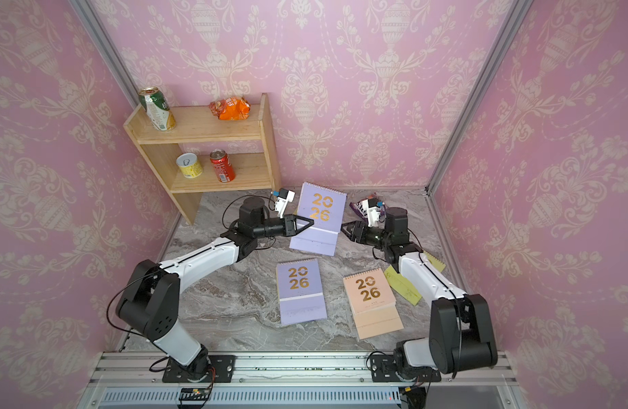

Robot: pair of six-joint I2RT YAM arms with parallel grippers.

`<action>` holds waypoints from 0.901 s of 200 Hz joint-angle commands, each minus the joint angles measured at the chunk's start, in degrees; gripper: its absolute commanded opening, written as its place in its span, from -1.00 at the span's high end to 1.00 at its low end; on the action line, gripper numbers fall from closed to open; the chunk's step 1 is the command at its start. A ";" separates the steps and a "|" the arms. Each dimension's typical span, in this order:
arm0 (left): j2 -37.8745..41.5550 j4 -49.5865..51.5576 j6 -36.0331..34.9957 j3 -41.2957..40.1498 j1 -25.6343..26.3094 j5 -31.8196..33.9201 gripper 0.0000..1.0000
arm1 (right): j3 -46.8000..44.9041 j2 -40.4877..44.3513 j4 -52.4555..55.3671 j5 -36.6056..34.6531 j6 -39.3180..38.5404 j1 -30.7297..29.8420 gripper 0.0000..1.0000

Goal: Stack the calendars
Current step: Pick up the calendar at the center of the board, then place the calendar at the calendar.

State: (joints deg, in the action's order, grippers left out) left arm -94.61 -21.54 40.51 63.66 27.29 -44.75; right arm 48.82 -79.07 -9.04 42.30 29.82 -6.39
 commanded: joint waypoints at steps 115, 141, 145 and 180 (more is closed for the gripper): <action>6.73 -1.80 -0.91 -2.46 -4.48 -5.35 1.00 | 3.13 1.64 -3.87 8.20 -0.24 0.15 -0.24; 5.76 -4.75 1.09 -2.56 -4.51 -7.67 1.00 | 4.63 1.10 -4.49 11.10 -0.80 -0.83 -0.25; 5.75 -5.09 1.23 -2.53 -4.52 -7.98 1.00 | 4.95 0.88 -4.27 11.24 -0.94 -0.96 -0.25; 5.84 -5.52 1.61 -2.40 -4.48 -9.49 1.00 | 7.49 -1.48 -4.14 12.00 -1.61 -2.79 -0.25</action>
State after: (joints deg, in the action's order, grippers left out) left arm -88.95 -22.72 41.21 61.54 22.98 -50.57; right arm 53.45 -79.05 -11.77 51.96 29.56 -7.94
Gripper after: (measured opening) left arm 0.130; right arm 0.625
